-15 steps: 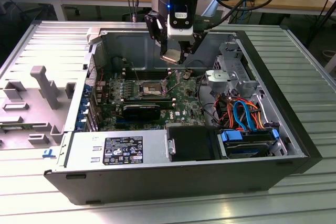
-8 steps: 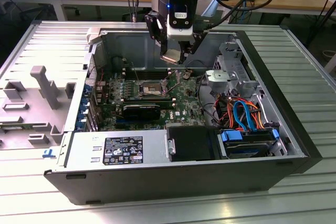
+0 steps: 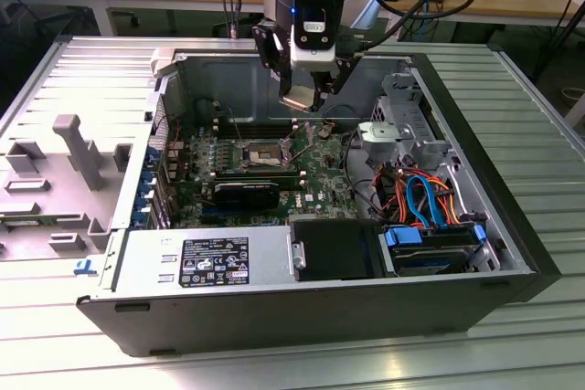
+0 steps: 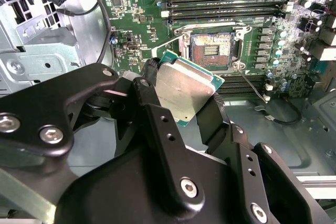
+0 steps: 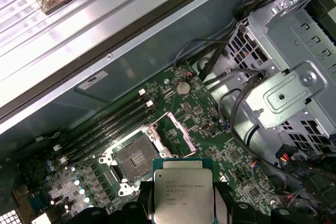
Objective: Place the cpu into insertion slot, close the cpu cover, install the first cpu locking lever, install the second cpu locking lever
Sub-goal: 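Place the cpu into insertion slot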
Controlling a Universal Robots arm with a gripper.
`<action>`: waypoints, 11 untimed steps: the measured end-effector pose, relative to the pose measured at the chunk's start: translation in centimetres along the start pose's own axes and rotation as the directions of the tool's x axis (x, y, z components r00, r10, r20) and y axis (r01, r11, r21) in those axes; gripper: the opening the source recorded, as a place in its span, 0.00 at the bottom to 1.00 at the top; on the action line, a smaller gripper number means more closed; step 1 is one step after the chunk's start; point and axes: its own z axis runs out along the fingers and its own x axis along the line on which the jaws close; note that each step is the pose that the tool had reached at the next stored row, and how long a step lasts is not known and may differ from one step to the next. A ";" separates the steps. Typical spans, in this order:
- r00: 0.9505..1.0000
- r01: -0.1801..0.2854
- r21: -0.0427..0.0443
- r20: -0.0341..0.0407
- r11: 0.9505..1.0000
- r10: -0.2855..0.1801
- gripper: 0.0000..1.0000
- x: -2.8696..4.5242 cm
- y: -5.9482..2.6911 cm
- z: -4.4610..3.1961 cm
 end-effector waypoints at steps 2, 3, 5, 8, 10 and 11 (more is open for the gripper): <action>1.000 -0.001 0.000 0.000 1.000 0.001 0.55 0.00 0.00 0.00; 1.000 -0.002 0.000 0.000 1.000 0.002 0.55 0.00 0.00 0.00; 1.000 -0.004 0.000 0.000 1.000 0.004 0.55 0.00 0.00 0.00; 1.000 -0.006 0.000 0.001 1.000 0.006 0.55 0.00 0.00 0.01; 1.000 -0.008 0.000 0.001 1.000 0.008 0.55 0.00 0.00 0.01; 1.000 -0.009 0.000 0.001 1.000 0.009 0.55 0.00 0.00 0.01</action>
